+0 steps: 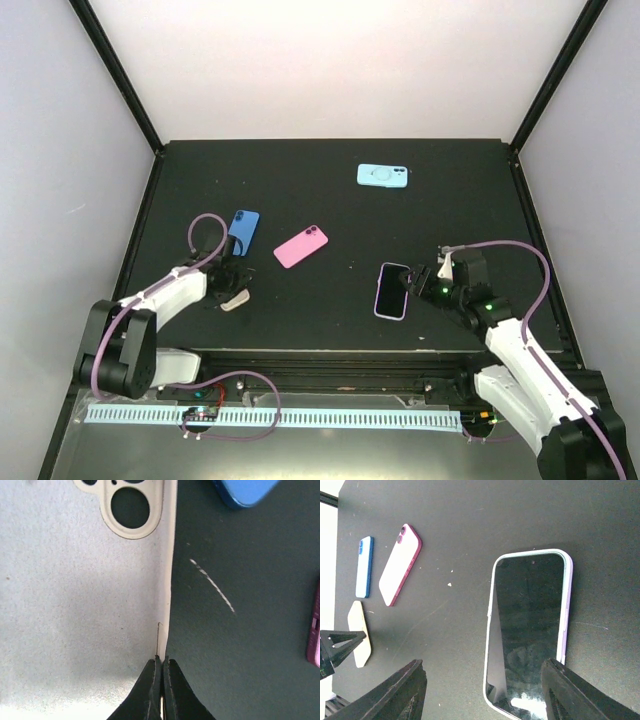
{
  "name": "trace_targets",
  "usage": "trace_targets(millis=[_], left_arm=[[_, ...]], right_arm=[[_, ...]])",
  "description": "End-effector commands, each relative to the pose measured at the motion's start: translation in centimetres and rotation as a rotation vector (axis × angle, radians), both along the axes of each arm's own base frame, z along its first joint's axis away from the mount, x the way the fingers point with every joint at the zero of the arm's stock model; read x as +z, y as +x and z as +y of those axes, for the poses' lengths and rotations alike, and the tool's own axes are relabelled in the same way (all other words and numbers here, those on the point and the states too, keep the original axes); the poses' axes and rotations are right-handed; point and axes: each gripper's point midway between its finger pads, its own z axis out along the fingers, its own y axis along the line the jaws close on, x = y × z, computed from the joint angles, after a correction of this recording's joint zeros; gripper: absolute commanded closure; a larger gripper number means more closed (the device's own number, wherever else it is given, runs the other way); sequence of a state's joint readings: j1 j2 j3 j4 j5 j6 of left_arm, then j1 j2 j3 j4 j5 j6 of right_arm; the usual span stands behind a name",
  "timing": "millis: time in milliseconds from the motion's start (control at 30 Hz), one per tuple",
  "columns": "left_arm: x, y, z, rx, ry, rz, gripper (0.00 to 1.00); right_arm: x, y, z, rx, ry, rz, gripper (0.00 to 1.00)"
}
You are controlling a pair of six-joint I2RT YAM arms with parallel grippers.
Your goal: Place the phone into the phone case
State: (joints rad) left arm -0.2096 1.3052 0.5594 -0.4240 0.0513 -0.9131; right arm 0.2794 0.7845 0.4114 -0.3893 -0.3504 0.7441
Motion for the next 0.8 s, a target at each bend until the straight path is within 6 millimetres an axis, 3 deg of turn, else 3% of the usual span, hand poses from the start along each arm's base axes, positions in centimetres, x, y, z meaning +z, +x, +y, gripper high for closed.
trace_targets(millis=[0,233,467,767], left_arm=[[2.0,-0.2,-1.4,-0.071,-0.064,-0.051,0.98],[6.6,-0.9,-5.5,-0.308,-0.172,-0.273,0.98],[11.2,-3.5,-11.2,-0.605,-0.278,-0.474,0.98],[12.1,-5.6,-17.5,-0.886,-0.329,-0.504,0.98]], right_arm=[[0.0,-0.3,0.1,-0.006,0.03,0.001,0.37],[0.9,-0.3,0.4,0.005,0.057,-0.036,0.37],[0.8,-0.3,0.5,-0.001,0.071,-0.05,0.38],[0.8,-0.4,0.5,0.001,0.078,-0.047,0.38]])
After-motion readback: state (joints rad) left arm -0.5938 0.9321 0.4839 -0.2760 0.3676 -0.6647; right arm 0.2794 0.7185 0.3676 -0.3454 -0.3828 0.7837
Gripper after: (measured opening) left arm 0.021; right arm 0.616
